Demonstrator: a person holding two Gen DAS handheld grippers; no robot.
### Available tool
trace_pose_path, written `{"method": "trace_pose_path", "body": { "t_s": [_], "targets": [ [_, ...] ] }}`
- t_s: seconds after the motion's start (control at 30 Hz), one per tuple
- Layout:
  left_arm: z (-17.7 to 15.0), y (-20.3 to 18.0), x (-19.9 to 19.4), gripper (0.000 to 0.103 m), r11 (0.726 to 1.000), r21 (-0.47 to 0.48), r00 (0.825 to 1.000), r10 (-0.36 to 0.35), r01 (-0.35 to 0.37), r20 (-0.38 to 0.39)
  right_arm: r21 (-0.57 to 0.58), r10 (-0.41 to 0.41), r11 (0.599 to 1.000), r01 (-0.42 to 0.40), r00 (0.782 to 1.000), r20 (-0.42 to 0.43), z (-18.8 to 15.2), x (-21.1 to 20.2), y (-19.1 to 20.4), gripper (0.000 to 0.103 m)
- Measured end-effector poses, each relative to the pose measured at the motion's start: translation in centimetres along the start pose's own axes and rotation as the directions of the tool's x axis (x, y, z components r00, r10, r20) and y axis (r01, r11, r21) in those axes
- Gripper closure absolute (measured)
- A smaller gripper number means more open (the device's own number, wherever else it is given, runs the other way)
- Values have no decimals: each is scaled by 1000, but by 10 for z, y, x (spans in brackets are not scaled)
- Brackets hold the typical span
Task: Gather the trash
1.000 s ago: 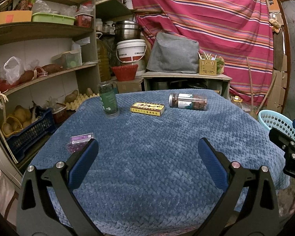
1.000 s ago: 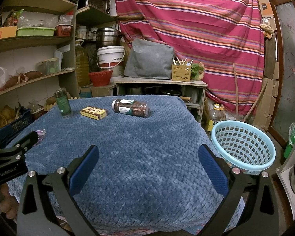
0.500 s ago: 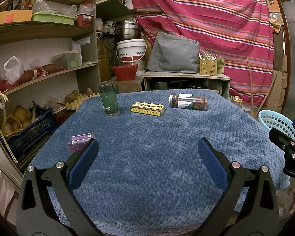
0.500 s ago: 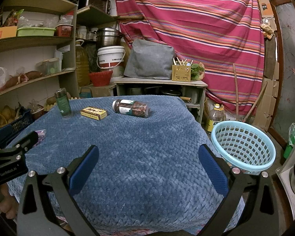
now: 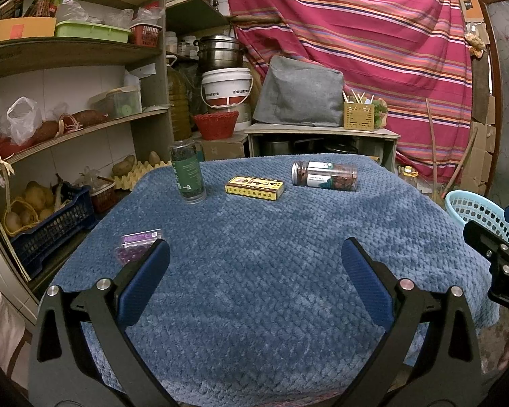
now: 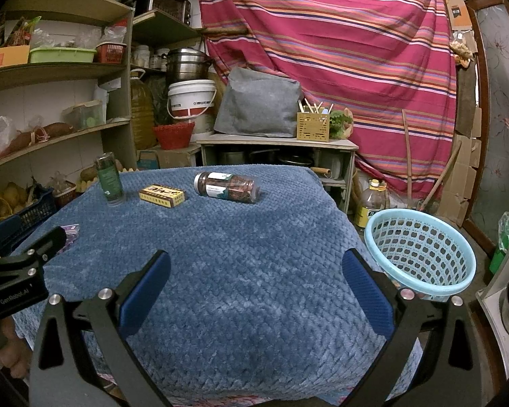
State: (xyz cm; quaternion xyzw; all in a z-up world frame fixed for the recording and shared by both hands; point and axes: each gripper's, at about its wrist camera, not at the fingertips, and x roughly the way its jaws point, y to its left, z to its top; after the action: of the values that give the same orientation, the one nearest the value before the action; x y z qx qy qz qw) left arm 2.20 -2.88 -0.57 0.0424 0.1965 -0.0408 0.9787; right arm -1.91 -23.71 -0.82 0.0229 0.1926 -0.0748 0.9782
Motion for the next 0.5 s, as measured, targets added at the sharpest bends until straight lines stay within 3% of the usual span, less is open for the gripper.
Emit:
{"method": "trace_pose_path", "body": {
  "t_s": [0.5],
  "targets": [
    [1,2,-2,5,1000,0,1000,6,-6,4,-1,-1,1000,1,1000,0,0,0,3,4]
  ]
}}
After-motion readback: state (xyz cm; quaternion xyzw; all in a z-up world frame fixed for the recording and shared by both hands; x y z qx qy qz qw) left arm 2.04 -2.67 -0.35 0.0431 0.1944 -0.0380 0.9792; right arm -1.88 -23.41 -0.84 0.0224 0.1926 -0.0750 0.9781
